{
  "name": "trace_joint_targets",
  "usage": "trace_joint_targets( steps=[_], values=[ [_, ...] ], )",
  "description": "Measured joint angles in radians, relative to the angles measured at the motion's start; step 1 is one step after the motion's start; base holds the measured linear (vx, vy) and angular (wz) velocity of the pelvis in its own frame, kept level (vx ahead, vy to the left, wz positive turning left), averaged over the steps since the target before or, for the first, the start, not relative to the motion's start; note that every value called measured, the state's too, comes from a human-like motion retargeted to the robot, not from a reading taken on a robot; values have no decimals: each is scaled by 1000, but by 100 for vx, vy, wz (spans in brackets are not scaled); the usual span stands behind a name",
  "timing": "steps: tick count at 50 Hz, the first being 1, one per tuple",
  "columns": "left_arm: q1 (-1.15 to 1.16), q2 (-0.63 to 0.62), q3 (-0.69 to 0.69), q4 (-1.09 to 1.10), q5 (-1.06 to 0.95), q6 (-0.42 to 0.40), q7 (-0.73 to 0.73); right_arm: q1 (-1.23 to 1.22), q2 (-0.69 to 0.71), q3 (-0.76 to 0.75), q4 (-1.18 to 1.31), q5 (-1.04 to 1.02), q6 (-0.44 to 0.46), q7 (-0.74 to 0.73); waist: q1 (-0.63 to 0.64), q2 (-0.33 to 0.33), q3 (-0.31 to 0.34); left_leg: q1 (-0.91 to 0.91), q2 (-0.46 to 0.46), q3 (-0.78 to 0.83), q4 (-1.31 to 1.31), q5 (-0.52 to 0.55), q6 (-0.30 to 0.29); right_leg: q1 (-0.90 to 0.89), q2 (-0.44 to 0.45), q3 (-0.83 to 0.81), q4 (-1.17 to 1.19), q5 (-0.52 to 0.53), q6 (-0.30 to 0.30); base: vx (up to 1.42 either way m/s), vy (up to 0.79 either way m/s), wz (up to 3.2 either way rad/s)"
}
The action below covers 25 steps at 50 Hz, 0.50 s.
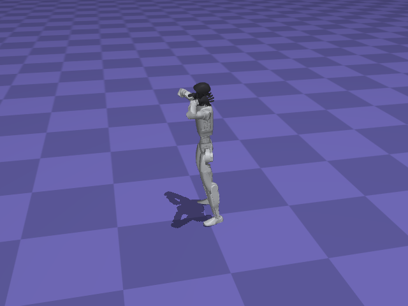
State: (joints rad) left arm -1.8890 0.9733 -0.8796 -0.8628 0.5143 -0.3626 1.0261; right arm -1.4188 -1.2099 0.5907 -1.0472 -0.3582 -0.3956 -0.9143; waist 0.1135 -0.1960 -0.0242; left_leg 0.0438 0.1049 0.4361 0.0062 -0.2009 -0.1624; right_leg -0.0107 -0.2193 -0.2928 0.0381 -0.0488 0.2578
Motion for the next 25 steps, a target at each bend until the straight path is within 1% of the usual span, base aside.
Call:
trace_joint_targets(
  steps=[6,12,15,19,22,25],
  values=[
    [85,-20,62,4,7,5,-24,-145,-44,62,0,-50,53,-21,22,-35,16,-5,-6,-12,-15,13,-13,-4,-4,-11,2,3,-12,-1,1,7],
    [217,-29,108,-23,-47,-26,-60,-313,-84,198,4,-68,76,-51,-11,-30,22,0,-1,3,-12,14,-20,-12,0,4,12,6,-6,-1,0,-7],
    [266,-44,128,-35,-72,-37,-69,-372,-110,275,7,-67,78,-68,-41,-9,19,6,4,21,-7,11,-20,-17,5,21,16,7,2,-3,-3,-32],
    [281,-77,131,-41,-91,-44,-67,-385,-137,323,8,-55,72,-79,-89,38,7,18,17,58,-2,7,-21,-28,22,57,15,10,4,-3,-7,-49],
    [265,-99,119,-43,-104,-51,-64,-360,-143,320,9,-39,63,-79,-131,84,-1,31,25,90,1,5,-19,-35,35,88,12,12,4,-2,-8,-59],
    [240,-108,92,-45,-121,-62,-60,-296,-134,273,8,-16,48,-67,-180,132,-3,48,34,125,2,4,-16,-39,50,122,8,13,4,-2,-10,-63]
  ],
)
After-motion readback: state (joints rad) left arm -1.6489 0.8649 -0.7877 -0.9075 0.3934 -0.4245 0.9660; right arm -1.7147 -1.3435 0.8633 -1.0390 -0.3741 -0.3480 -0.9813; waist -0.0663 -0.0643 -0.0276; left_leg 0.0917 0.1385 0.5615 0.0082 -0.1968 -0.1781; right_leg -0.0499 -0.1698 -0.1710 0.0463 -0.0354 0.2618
